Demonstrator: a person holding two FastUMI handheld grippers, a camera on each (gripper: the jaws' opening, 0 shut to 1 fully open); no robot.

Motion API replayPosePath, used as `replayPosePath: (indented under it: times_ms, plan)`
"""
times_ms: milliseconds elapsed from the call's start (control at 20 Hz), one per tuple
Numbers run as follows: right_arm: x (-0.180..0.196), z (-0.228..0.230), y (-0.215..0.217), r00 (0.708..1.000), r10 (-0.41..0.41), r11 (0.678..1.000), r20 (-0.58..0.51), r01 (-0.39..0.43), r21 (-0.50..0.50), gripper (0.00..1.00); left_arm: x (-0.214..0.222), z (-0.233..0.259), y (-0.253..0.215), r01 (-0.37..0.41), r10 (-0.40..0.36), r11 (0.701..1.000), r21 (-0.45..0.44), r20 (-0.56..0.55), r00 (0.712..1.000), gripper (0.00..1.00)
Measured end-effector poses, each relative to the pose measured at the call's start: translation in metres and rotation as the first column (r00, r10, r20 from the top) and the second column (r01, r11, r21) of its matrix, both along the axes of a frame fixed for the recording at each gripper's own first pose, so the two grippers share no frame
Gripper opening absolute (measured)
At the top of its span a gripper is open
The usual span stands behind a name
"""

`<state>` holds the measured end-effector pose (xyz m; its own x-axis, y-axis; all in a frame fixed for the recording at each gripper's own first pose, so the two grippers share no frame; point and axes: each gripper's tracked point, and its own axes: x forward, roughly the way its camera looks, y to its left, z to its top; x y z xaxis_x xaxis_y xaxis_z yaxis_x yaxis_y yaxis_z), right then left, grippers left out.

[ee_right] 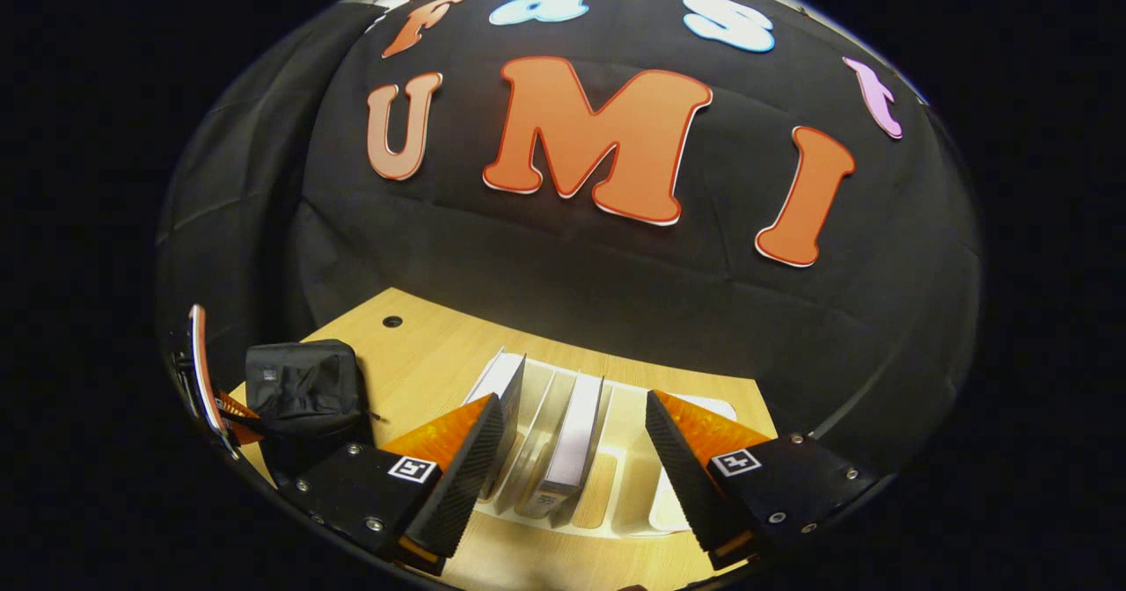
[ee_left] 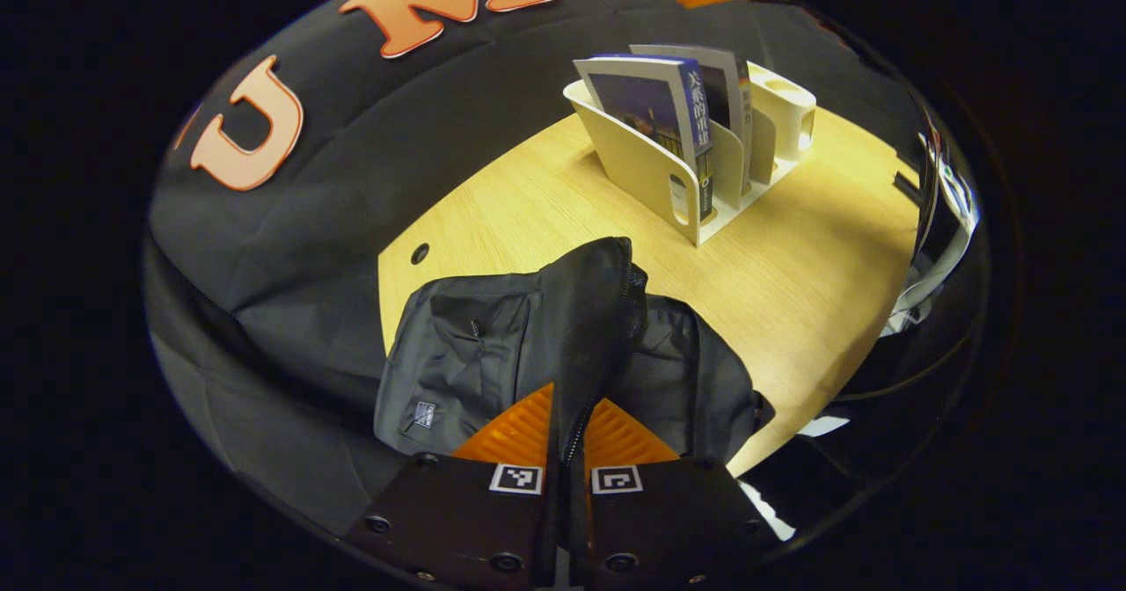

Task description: Open the schoolbag, grab two books from the bookshelf and put them into the schoolbag.

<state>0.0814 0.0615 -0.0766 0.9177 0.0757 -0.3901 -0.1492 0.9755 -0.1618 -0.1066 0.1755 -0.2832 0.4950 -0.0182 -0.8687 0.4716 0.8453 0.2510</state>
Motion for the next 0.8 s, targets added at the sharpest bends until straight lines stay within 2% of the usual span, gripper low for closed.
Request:
replayPosePath:
  times_ms: [300, 600, 800]
  plan:
    - [0.02, -0.017, 0.023, 0.988, 0.015, 1.0, -0.154, -0.019, -0.025, 0.98, 0.013, 0.014, 0.012, -0.029, 0.017, 0.993, -0.116, -0.1, 0.995, 0.06]
    - [0.034, -0.029, 0.04, 0.966, 0.003, 0.997, -0.26, -0.024, -0.077, 0.98, 0.026, 0.036, 0.028, -0.006, -0.028, 0.982, -0.188, -0.179, 0.983, 0.05]
    - [0.039, -0.038, 0.053, 0.945, -0.013, 0.995, -0.326, -0.019, -0.095, 0.98, 0.035, 0.049, 0.039, 0.041, -0.088, 0.975, -0.217, -0.209, 0.974, 0.06]
